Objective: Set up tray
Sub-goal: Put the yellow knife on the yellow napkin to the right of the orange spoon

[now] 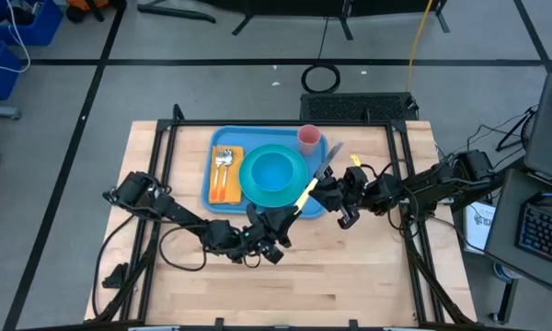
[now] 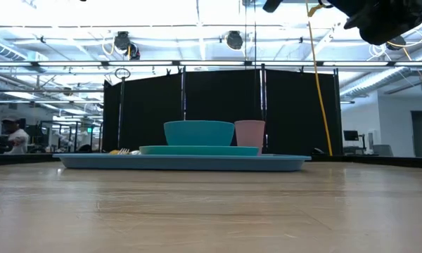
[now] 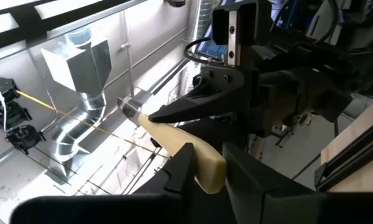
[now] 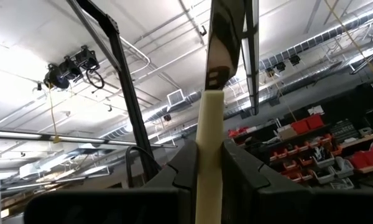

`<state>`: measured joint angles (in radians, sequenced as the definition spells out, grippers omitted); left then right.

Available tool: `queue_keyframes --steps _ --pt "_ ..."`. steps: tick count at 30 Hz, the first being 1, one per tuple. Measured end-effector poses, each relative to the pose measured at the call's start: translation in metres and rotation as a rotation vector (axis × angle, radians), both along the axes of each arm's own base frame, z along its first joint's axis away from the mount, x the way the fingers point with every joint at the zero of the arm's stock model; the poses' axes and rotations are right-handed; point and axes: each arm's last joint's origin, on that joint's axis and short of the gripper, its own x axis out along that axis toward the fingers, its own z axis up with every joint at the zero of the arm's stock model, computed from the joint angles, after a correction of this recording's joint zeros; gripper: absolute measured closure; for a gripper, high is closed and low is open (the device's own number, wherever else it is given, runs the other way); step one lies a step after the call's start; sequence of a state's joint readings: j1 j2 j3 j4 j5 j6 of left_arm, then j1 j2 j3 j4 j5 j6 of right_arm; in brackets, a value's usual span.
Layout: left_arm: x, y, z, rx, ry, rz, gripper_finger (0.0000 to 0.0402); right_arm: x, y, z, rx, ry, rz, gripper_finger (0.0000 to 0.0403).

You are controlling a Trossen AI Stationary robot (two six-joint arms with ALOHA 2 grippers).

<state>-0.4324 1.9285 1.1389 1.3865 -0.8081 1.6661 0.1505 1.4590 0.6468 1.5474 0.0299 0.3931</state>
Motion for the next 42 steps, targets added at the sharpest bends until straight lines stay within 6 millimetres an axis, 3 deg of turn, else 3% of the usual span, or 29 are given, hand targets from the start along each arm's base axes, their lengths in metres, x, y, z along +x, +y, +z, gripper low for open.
queue_keyframes --steps 8,42 --pt "0.000 0.001 0.000 0.000 0.009 0.016 0.0316 0.000 0.000 0.000 -0.001 0.004 0.001 0.0366" --pt "-0.009 -0.011 -0.001 -0.023 0.073 0.135 0.0350 0.004 0.001 -0.005 0.038 0.069 0.036 0.0363"
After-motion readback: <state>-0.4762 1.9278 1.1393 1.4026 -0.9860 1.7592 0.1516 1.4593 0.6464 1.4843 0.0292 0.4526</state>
